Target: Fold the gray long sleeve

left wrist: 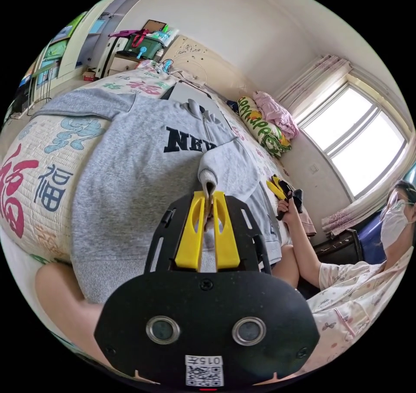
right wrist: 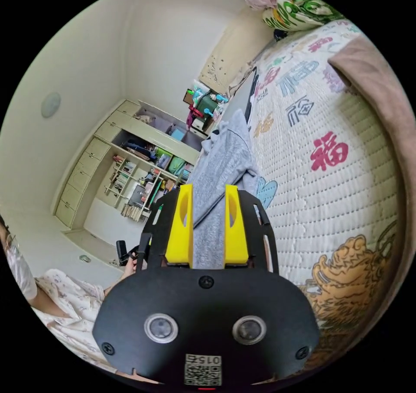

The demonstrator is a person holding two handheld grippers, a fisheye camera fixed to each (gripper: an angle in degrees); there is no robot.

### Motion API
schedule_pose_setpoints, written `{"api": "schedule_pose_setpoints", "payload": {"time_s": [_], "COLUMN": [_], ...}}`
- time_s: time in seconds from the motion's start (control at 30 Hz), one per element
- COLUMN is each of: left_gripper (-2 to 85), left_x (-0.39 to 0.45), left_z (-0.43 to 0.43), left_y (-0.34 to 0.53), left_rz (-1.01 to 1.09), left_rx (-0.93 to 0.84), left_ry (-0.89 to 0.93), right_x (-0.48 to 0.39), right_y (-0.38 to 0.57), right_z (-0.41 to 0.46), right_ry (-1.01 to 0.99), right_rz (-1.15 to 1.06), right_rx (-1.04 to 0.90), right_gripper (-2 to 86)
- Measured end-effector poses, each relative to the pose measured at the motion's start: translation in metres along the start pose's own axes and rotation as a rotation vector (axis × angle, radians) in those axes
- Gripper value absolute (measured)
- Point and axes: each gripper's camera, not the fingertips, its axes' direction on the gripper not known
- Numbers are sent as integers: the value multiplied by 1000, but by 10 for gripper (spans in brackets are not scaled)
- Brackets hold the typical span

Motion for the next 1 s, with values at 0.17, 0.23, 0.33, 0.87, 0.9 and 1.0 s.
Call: {"api": "schedule_pose_setpoints", "payload": {"time_s": [0.17, 0.23, 0.33, 0.87, 0.9, 1.0], "left_gripper": [8, 8, 7, 9, 9, 8], "left_x": [16, 18, 13, 17, 18, 22], "left_z": [1, 1, 4, 40, 41, 41], "left_y": [1, 1, 2, 3, 3, 1], "left_rz": [46, 49, 17, -36, -34, -28], "left_rx": [-15, -21, -28, -111, -111, -113], "left_ry": [-31, -47, -38, -100, -101, -109], "right_x": [11, 12, 8, -8, -9, -13], "right_y": [-22, -27, -41, -104, -104, -108], "right_z": [15, 11, 12, 44, 45, 49], "right_ry": [-52, -62, -64, -9, -7, -24], "right_rz": [160, 194, 216, 300, 310, 369], "right_rx": [37, 91, 108, 170, 173, 187], "right_gripper": [118, 117, 111, 76, 76, 85]}}
